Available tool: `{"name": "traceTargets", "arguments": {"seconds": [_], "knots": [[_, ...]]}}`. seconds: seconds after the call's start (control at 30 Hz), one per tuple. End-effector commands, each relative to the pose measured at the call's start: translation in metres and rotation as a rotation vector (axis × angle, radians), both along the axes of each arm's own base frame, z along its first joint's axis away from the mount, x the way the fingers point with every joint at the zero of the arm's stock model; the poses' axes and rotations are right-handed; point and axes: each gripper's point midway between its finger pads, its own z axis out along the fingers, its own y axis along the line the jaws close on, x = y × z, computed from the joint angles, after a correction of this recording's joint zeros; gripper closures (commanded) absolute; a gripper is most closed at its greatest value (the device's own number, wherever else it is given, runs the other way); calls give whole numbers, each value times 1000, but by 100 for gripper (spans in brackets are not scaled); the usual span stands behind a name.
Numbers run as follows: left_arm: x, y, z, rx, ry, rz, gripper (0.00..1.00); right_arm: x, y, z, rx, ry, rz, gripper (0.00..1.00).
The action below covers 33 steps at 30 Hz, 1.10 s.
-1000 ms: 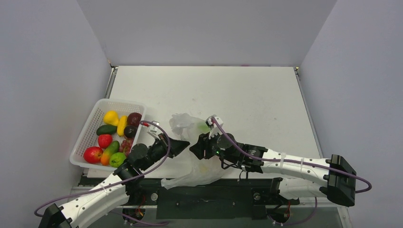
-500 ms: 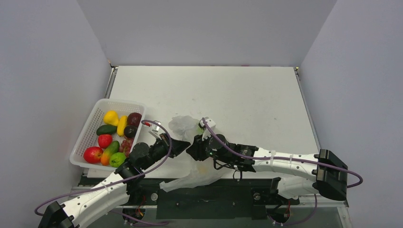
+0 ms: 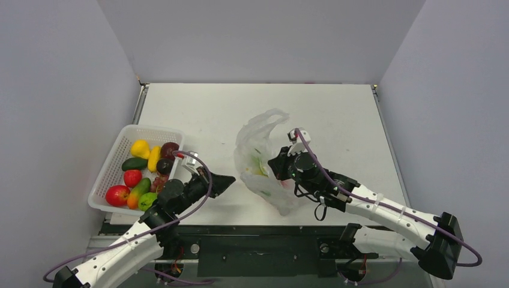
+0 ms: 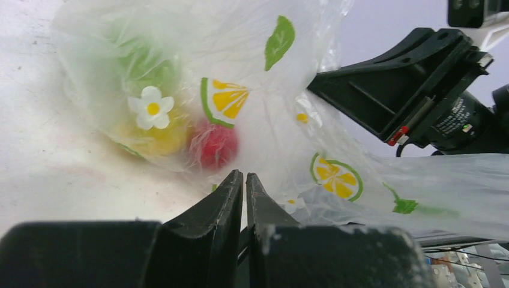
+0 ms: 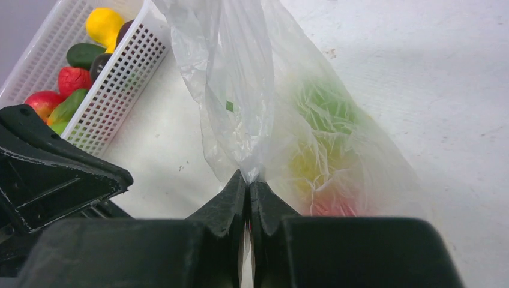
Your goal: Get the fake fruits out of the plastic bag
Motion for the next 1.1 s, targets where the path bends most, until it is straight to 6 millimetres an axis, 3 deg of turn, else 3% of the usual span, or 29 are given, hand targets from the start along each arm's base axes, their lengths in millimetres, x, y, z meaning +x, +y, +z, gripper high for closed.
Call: {"name": "traceTargets", "arguments": {"seconds": [0.0,0.07,0.13,0.2,0.3,0.4,0.63,0.87,0.93,1.0,1.07], "knots": [[7,-3,28,-16,-57,-13,94,6,-13,17,-30,-40,2,100],[7,-10,38,-43,-72,-51,84,0,-2,18,-24,-34,70,100],[9,-16,47,-72,-66,-72,55,-14,19,12,-5,-14,196,100],[11,-22,58,-103,-69,-93,35,-20,28,8,-12,-25,225,100],[14,-27,75,-143,-78,-105,21,-24,37,5,-10,-43,237,100],[25,-33,72,-77,-78,-97,15,-27,44,4,-12,-52,229,100],[42,-43,61,15,-76,-87,18,-29,54,13,24,-76,225,100],[47,-48,52,6,-59,-86,40,-30,46,25,45,-100,207,100],[47,-49,51,4,-60,-91,51,-29,44,26,46,-104,198,100],[46,-49,52,2,-64,-95,74,-27,38,29,50,-112,173,100],[49,-45,49,10,-58,-70,85,-25,35,32,56,-121,156,100]]}}
